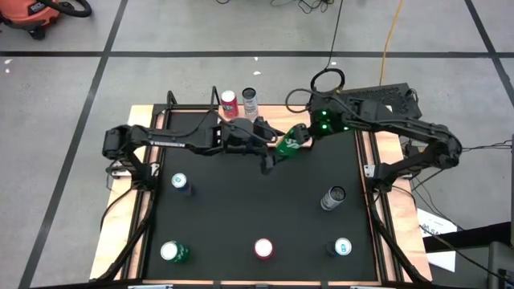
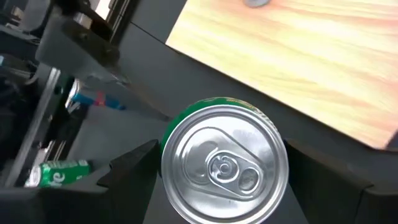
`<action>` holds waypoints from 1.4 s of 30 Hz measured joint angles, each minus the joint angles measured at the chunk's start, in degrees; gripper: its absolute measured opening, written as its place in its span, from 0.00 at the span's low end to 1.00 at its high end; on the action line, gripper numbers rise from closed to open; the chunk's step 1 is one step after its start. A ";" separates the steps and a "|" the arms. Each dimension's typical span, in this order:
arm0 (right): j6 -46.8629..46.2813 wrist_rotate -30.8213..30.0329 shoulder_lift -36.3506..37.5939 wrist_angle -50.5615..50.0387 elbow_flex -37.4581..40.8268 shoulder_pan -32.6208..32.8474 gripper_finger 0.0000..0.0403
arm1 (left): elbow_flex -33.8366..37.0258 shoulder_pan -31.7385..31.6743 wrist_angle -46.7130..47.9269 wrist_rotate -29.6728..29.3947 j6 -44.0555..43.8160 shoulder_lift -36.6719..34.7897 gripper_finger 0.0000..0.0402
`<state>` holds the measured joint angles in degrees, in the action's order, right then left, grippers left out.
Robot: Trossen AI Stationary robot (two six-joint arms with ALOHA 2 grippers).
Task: Place canned beverage on shelf
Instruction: Put the top green soda can on the shelf
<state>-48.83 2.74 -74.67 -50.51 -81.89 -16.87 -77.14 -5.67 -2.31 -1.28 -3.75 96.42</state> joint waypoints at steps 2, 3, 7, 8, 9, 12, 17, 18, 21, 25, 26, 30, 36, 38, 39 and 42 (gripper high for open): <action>0.23 -0.33 -1.21 1.55 0.00 0.47 0.78 | 0.00 -0.17 0.98 -1.83 0.02 0.33 1.00; 0.33 -0.65 -1.85 2.23 0.02 0.74 0.78 | 0.00 -0.23 1.62 -3.04 0.00 0.38 1.00; 1.20 -0.99 -3.54 5.28 0.01 1.89 0.78 | -0.02 -0.92 3.75 -6.23 -0.22 0.61 1.00; 1.35 -1.02 -3.88 5.68 0.00 2.17 0.78 | -0.02 -1.17 4.02 -6.55 -0.22 0.61 1.00; 1.58 -1.00 -4.22 6.28 0.00 2.43 0.78 | -0.02 -1.32 4.36 -6.75 -0.22 0.61 1.00; 3.07 -1.12 -4.96 8.55 0.02 3.23 0.78 | -0.02 -1.97 5.55 -6.73 -0.25 0.61 1.00; 3.23 -4.32 -4.92 10.32 -0.11 3.88 0.78 | 0.00 -2.75 6.25 -6.95 0.09 0.66 0.96; 3.25 -4.73 -4.90 10.23 -0.11 3.88 0.78 | 0.00 -2.91 6.22 -6.93 0.07 0.66 0.94; 3.37 -5.26 -5.01 10.48 -0.11 3.92 0.78 | 0.00 -3.40 6.09 -6.84 -0.18 0.66 0.85; 4.13 -5.89 -4.97 9.88 -0.11 3.89 0.78 | 0.02 -4.29 7.15 -6.69 0.63 1.02 0.72; 4.41 -5.90 -4.99 9.41 -0.11 4.01 0.78 | 0.02 -4.45 8.89 -6.69 0.09 1.11 0.69; 6.45 -6.83 -4.53 6.42 -0.07 5.84 0.78 | 0.14 -4.53 17.79 -6.69 -3.08 0.17 0.62; 12.86 -10.53 -5.10 5.23 1.05 9.06 0.78 | 0.19 -4.44 26.82 -8.92 -3.26 -2.91 0.60; 13.78 -10.49 -5.00 7.85 2.20 9.72 0.78 | 1.39 -4.48 29.63 -11.06 -3.38 -5.18 0.60; 14.42 -10.51 -4.95 9.38 2.80 9.96 0.78 | 2.17 -4.48 29.15 -11.86 -3.81 -6.48 0.60; 16.48 -10.49 -4.99 12.32 5.17 10.45 0.78 | 7.42 -4.48 30.27 -13.32 -6.16 -11.56 0.60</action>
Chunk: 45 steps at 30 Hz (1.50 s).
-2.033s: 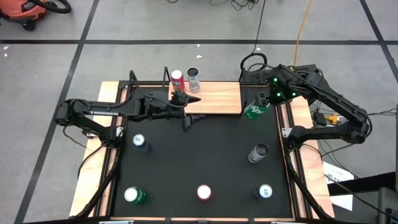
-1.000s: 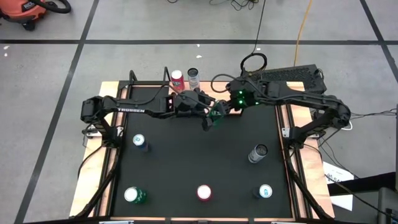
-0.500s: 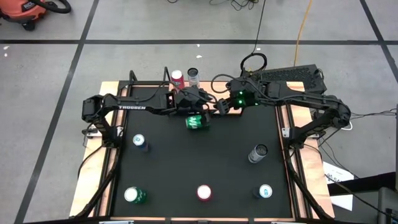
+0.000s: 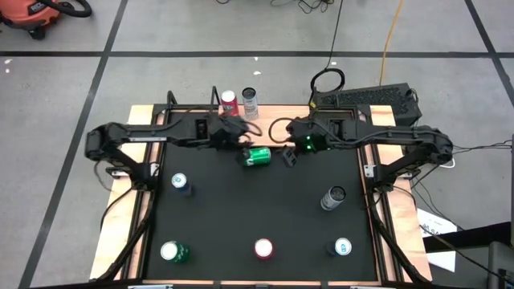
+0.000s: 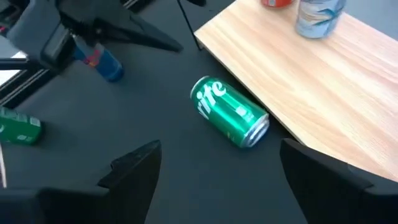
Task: Place canned beverage on shelf
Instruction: Put the top green soda can on the shelf
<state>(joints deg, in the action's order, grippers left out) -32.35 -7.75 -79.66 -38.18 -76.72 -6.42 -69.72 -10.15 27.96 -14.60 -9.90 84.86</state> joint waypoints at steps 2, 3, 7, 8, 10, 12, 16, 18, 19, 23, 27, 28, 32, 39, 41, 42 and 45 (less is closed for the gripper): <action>0.79 0.03 -0.07 2.93 1.76 0.27 0.78 | 4.72 0.02 -1.33 -0.69 -2.31 -3.55 0.60; 1.76 0.15 -0.13 4.68 2.64 0.38 0.78 | 7.15 0.02 -1.24 -0.72 -3.57 -5.48 0.60; 9.57 0.64 -2.26 11.68 4.29 1.62 0.78 | 15.24 0.86 -2.06 -0.91 -8.22 -11.27 0.60; 12.40 1.57 -3.54 13.92 4.29 1.98 0.78 | 16.63 1.26 -1.92 -0.91 -9.27 -12.02 0.60; 18.73 2.08 -6.53 17.79 4.29 2.66 0.78 | 18.47 2.00 -1.77 -0.87 -10.64 -12.81 0.60; 24.05 1.82 -9.87 20.48 4.29 3.02 0.78 | 19.72 2.52 -1.69 -0.93 -10.81 -13.02 0.60; 27.92 -1.24 -16.25 21.11 4.29 2.33 0.78 | 21.12 3.27 -0.47 -0.90 -12.67 -12.13 0.60; 29.71 -1.54 -18.58 21.16 4.29 1.72 0.78 | 21.55 3.58 0.82 -0.91 -14.03 -11.83 0.60; 31.03 -1.73 -19.62 21.44 4.29 1.47 0.78 | 21.61 3.58 1.19 -0.94 -14.25 -11.65 0.60; 35.88 -5.65 -23.06 22.27 4.29 0.96 0.78 | 22.59 3.65 1.88 -1.02 -14.21 -11.34 0.60; 39.10 -5.64 -25.35 22.37 4.27 -0.34 0.78 | 23.27 3.65 1.57 -1.04 -13.78 -11.35 0.60; 39.38 -5.63 -25.74 22.10 4.27 -0.63 0.78 | 23.33 3.65 1.67 -1.04 -13.78 -11.34 0.60; 39.49 -2.26 -26.91 22.00 4.29 -1.32 0.78 | 23.33 3.65 1.47 -1.11 -13.76 -11.34 0.60; 37.94 1.26 -26.64 18.50 4.03 -0.27 0.78 | 23.33 3.65 1.49 -1.11 -13.71 -11.34 0.60; 36.03 3.32 -25.60 16.48 4.03 0.80 0.78 | 23.33 3.65 1.49 -1.11 -13.76 -11.34 0.60; 35.38 3.62 -24.95 15.58 4.06 1.51 0.78 | 23.33 3.65 1.49 -1.07 -13.77 -11.34 0.60; 35.01 3.53 -22.96 13.90 4.45 3.47 0.78 | 23.33 3.65 1.49 -0.98 -13.78 -11.34 0.60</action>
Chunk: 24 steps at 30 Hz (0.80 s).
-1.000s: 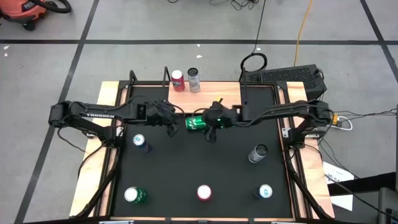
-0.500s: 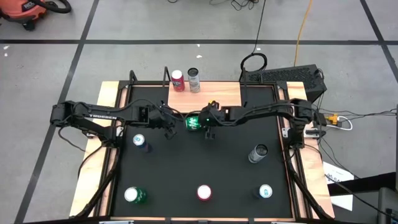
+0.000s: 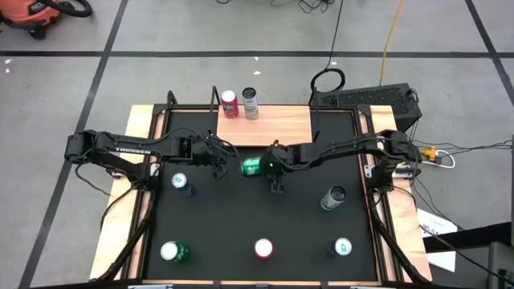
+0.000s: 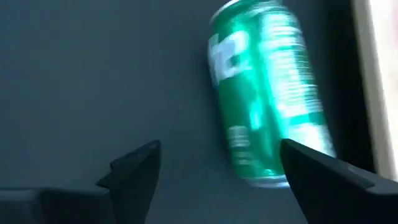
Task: Place canned beverage on shelf
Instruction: Put the top green soda can on the shelf
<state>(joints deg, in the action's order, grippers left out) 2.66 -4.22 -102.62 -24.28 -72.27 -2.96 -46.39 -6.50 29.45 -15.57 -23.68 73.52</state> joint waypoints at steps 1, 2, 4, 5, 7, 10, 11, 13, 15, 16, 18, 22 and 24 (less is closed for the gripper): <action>0.37 -1.00 0.62 0.38 0.02 0.42 0.78 | 0.00 0.00 -0.04 0.02 0.02 0.00 0.60; 0.99 -2.16 1.11 1.48 -0.08 0.66 0.78 | 0.00 0.00 -0.22 0.04 0.04 0.00 0.60; 1.55 -2.46 1.52 2.37 -0.22 0.32 0.78 | 0.00 0.00 -0.78 0.07 0.04 0.00 0.60; 1.21 -1.36 1.34 2.41 -0.22 -0.08 0.78 | 0.00 -0.10 -1.03 0.07 0.14 0.00 0.60; 0.09 2.95 -0.49 3.14 -0.22 -0.62 0.78 | 0.00 -0.28 -1.37 0.28 0.24 0.00 0.60; 0.26 5.51 -3.04 2.73 -0.09 -0.33 0.78 | -0.01 -0.28 -1.76 0.29 0.11 0.00 0.60; 0.66 5.72 -3.65 3.01 -0.12 -0.02 0.78 | -0.02 -0.28 -1.87 0.31 0.03 0.00 0.60; 0.94 5.71 -5.14 3.33 -0.22 0.24 0.78 | -0.02 -0.24 -1.99 0.33 0.00 0.00 0.60; 0.46 5.80 -6.56 3.55 -0.42 0.24 0.78 | -0.02 -0.21 -2.03 0.33 -0.36 0.00 0.60; -0.46 5.78 -6.91 3.57 -0.44 0.22 0.78 | -0.02 -0.14 -2.01 0.34 -1.13 0.00 0.60; -2.82 6.11 -7.87 3.69 -0.48 -0.04 0.78 | -0.02 -0.13 -2.01 0.45 -1.57 0.00 0.60; -5.54 6.02 -8.21 3.50 -0.44 -0.05 0.78 | -0.02 -0.11 -2.01 0.90 -3.03 0.00 0.60; -7.12 6.06 -8.21 3.42 -0.42 -0.05 0.78 | -0.02 -0.11 -1.99 1.42 -3.04 0.00 0.60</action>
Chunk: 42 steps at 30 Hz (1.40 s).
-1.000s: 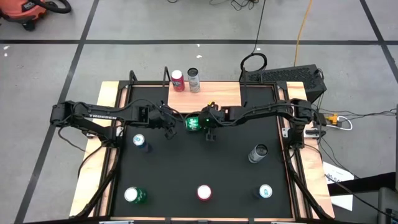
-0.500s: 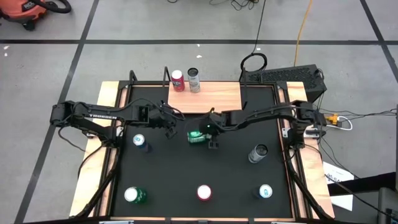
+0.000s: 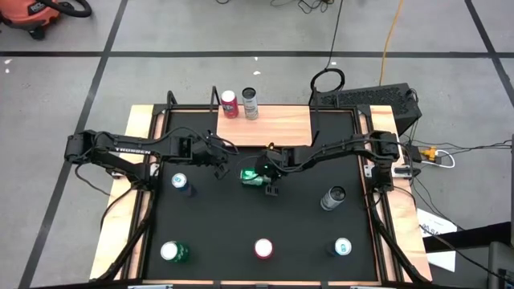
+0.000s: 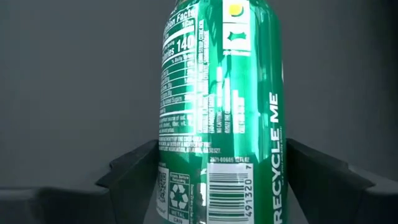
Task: Place canned beverage on shelf
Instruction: Put the top green soda can on the shelf
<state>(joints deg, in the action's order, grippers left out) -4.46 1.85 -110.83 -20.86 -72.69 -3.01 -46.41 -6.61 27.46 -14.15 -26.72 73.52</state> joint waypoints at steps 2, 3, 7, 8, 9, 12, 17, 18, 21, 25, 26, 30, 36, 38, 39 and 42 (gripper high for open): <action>-2.01 1.42 -0.04 -0.10 -0.14 -0.09 0.78 | 0.00 0.00 -0.01 0.60 -0.01 -0.08 0.60; -2.82 2.35 -0.07 -0.35 -0.47 -0.26 0.78 | 0.00 0.00 0.06 0.95 -0.02 -0.28 0.60; -4.14 4.69 -0.18 -0.85 -1.91 -0.59 0.71 | -0.59 0.00 0.19 1.98 0.02 -0.50 0.60; -4.10 4.96 -0.20 -0.81 -2.12 -0.61 0.69 | -0.79 0.00 0.28 2.03 0.00 -0.52 0.60; -4.10 5.26 -0.24 -0.79 -2.36 -0.81 0.67 | -1.05 0.00 0.28 2.03 0.00 -0.61 0.60; -4.66 6.33 -0.33 -0.84 -2.70 -1.20 0.67 | -2.03 0.00 0.31 2.22 0.02 -0.83 0.60; -5.48 6.71 0.46 -1.09 -2.77 -1.51 0.67 | -3.50 0.00 0.90 3.19 0.09 -3.62 0.60; -5.63 6.71 0.86 -1.25 -2.70 -1.51 0.67 | -3.74 0.01 1.34 3.19 0.21 -4.57 0.60; -6.78 7.97 2.43 -2.05 -2.56 -1.79 0.67 | -4.50 0.02 1.94 3.17 0.61 -7.68 0.60; -7.95 12.28 5.41 -0.51 -2.60 -2.76 0.67 | -4.59 0.11 0.66 4.70 4.02 -12.23 0.60; -8.27 13.45 6.16 -0.41 -2.60 -3.07 0.67 | -4.59 0.11 0.70 5.45 5.27 -13.20 0.60; -9.64 19.52 9.40 2.58 -2.60 -4.40 0.67 | -4.59 0.15 -0.16 8.69 9.76 -16.08 0.60; -13.74 34.43 15.08 13.41 -2.77 -6.80 0.68 | -4.59 1.12 -6.20 9.75 15.28 -18.45 0.60; -15.42 37.63 16.85 16.89 -2.78 -7.45 0.68 | -4.59 1.64 -10.20 10.90 15.71 -18.82 0.61; -16.04 38.48 17.59 18.70 -2.78 -7.68 0.68 | -4.59 1.95 -12.12 11.21 16.32 -18.94 0.61; -18.08 41.25 19.57 21.97 -2.80 -8.54 0.68 | -4.57 2.73 -19.11 12.00 18.15 -19.24 0.66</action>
<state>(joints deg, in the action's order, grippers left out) -22.54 43.10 -91.25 1.11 -75.48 -11.55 -50.98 -3.88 8.36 -2.15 -8.57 54.28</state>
